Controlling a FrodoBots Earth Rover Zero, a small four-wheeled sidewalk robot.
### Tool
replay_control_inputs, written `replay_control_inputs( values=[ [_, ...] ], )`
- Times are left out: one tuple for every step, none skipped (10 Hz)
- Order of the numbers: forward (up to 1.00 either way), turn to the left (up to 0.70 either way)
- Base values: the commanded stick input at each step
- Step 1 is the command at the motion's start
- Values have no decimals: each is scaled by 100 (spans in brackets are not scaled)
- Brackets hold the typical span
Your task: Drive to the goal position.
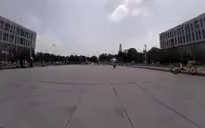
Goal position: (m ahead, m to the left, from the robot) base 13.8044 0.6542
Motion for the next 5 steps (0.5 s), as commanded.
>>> replay_control_inputs(
  values=[
    [70, 8],
    [70, 2],
    [70, 0],
    [70, 0],
    [70, 0]
  ],
)
